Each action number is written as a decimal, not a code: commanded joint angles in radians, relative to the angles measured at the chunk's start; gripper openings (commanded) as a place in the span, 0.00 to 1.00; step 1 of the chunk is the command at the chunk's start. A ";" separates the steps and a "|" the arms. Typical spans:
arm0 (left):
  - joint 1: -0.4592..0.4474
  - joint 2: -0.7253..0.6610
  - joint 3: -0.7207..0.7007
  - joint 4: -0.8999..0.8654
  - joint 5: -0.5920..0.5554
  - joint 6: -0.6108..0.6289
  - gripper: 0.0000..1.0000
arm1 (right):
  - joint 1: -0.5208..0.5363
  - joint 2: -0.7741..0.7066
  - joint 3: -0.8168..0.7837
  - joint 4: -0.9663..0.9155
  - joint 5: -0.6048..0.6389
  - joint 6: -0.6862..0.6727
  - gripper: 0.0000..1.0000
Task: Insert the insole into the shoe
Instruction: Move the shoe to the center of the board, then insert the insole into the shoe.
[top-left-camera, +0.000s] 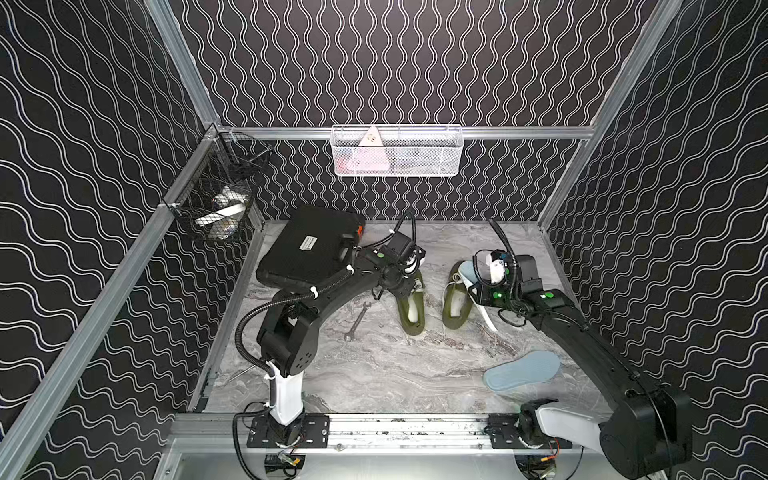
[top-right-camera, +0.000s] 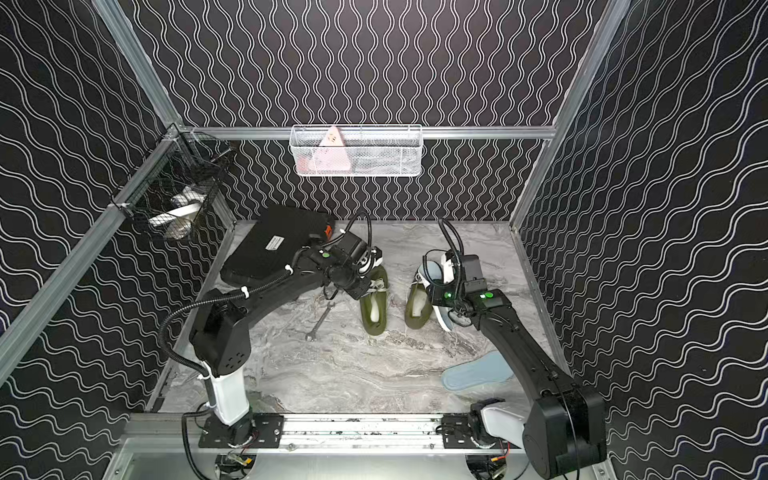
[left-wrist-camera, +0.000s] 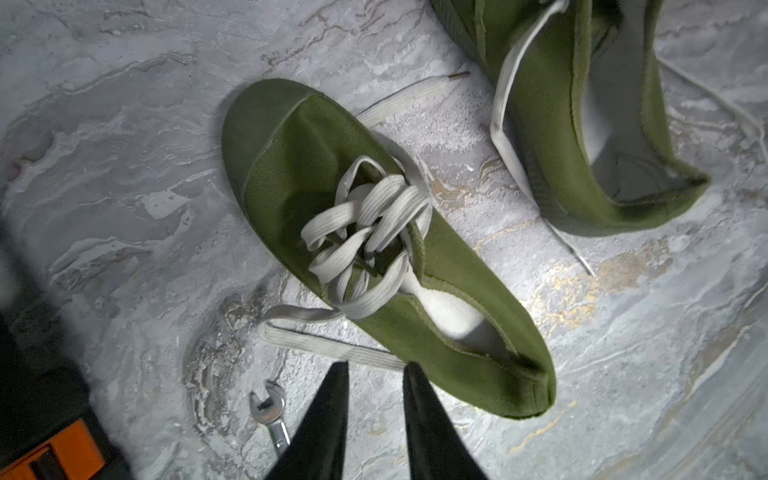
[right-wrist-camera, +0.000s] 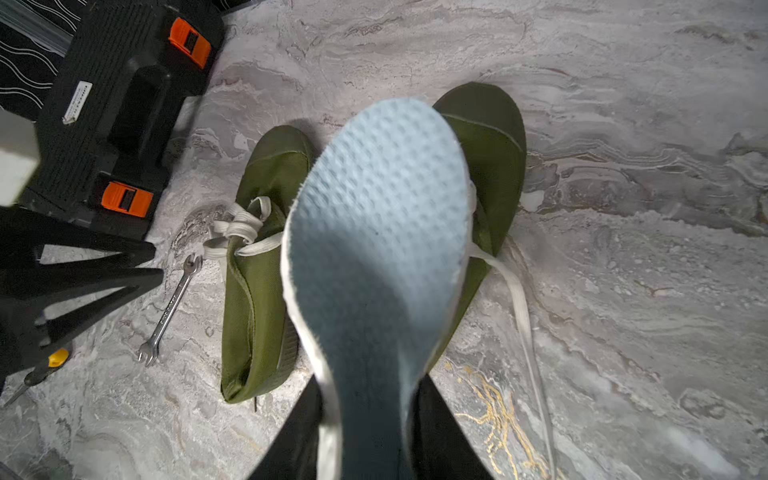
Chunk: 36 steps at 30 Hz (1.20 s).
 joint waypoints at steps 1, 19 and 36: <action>0.001 -0.050 -0.088 0.086 -0.034 0.142 0.31 | 0.000 0.000 -0.004 0.033 -0.012 -0.005 0.36; -0.033 -0.148 -0.441 0.668 -0.093 0.396 0.61 | 0.000 0.008 0.004 0.045 -0.008 -0.014 0.36; -0.128 0.015 -0.382 0.712 -0.388 0.551 0.66 | 0.000 0.027 0.020 0.044 0.000 -0.019 0.37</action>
